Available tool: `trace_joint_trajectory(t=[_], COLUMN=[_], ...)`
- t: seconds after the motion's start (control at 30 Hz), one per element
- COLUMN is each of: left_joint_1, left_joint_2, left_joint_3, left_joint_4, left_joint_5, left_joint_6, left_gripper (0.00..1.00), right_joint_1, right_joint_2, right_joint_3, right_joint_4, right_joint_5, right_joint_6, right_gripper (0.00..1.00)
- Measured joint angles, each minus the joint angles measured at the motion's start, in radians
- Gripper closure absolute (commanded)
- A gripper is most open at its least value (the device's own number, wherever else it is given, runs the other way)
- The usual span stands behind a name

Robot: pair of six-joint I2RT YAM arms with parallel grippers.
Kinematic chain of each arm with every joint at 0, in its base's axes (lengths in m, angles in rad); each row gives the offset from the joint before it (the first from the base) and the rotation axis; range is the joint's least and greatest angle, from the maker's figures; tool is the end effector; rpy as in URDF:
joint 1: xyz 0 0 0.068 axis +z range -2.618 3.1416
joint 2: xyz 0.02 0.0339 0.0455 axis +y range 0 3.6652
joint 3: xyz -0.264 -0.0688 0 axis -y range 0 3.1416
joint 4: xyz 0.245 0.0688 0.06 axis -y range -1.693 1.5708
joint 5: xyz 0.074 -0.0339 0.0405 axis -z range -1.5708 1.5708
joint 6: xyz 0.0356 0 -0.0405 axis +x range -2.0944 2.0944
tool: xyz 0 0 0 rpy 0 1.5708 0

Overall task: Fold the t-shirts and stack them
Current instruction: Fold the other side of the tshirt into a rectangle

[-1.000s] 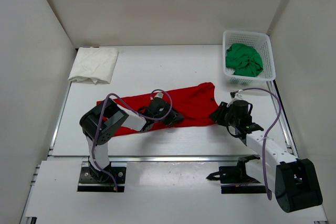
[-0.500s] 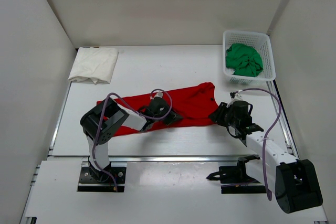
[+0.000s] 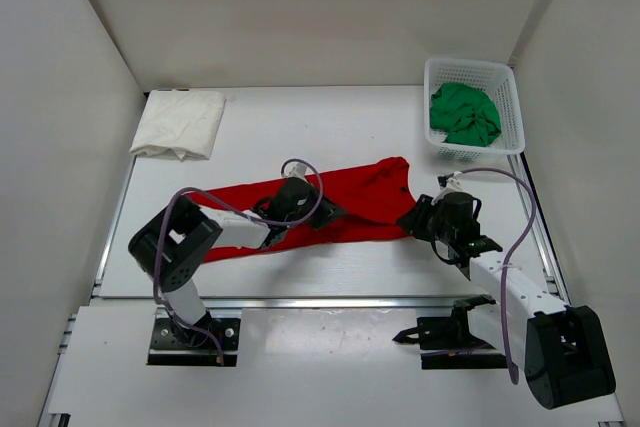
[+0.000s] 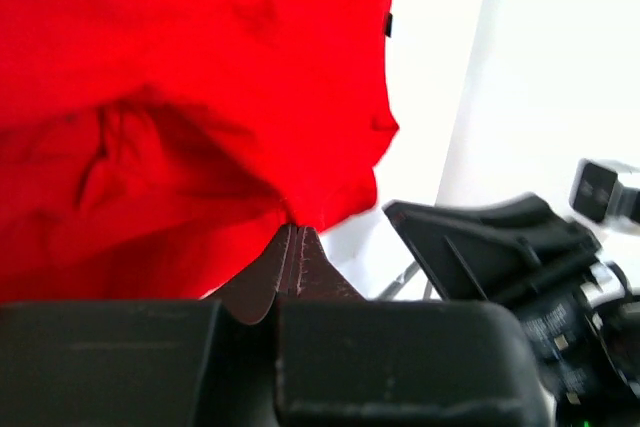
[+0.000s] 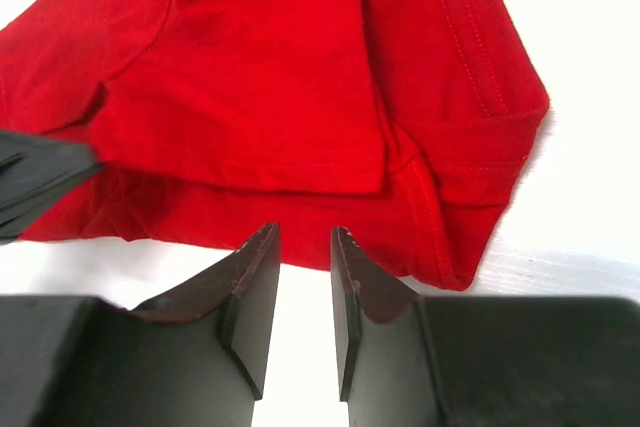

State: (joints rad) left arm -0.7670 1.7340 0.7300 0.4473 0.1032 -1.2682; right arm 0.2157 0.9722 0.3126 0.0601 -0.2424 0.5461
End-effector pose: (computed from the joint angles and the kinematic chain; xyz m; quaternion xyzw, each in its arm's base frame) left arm 0.2408 -0.2372 0.1417 -0.1922 0.8520 -0.4363 0.2164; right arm 0.1850 0.0493 0.1676 0.0887 0.8752 0.2715 0.3904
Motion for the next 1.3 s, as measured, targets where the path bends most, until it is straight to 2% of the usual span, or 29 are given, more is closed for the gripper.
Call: trace_joint_trajectory(t=[0.2,0.4,0.57,0.6,0.73,0.8,1.1,1.2,1.3], left_joint_1=[0.008,0.032,0.046,0.048,0.061,0.07,0.087,0.086,0.086], left_joint_2=[-0.129,-0.167,-0.122,-0.11,-0.087,-0.087,-0.066,-0.052,-0.049], left_joint_3=[-0.121,-0.216,-0.221,-0.224,-0.238,-0.24,-0.239,-0.239,-0.239], left_joint_4=[0.0,-0.002,0.044,0.058,0.082,0.094,0.151,0.159,0.166], left_joint_5=[0.008,0.036,0.085,0.095,0.118,0.125,0.157,0.163,0.167], left_joint_6=[0.005,0.003,-0.006,-0.012,-0.016,-0.019,-0.022,-0.023,-0.023], left_gripper=[1.0,0.98,0.8,0.8,0.84,0.83,0.91,0.93,0.94], right_joint_1=[-0.013,-0.017,0.002,-0.002,-0.021,-0.019,0.017,0.016,0.002], right_joint_2=[0.034,0.135,0.157,0.171,0.297,0.371,0.524,0.544,0.555], right_joint_3=[0.0,0.003,0.045,0.066,0.172,0.216,0.26,0.274,0.278], right_joint_4=[-0.001,0.007,0.011,0.023,0.087,0.111,0.128,0.141,0.159], right_joint_5=[0.016,0.021,0.035,0.033,0.017,0.016,-0.006,-0.012,-0.028], right_joint_6=[0.0,0.0,0.0,-0.001,0.0,0.0,0.0,0.0,0.003], right_gripper=[0.7,0.68,0.69,0.71,0.71,0.68,0.7,0.76,0.98])
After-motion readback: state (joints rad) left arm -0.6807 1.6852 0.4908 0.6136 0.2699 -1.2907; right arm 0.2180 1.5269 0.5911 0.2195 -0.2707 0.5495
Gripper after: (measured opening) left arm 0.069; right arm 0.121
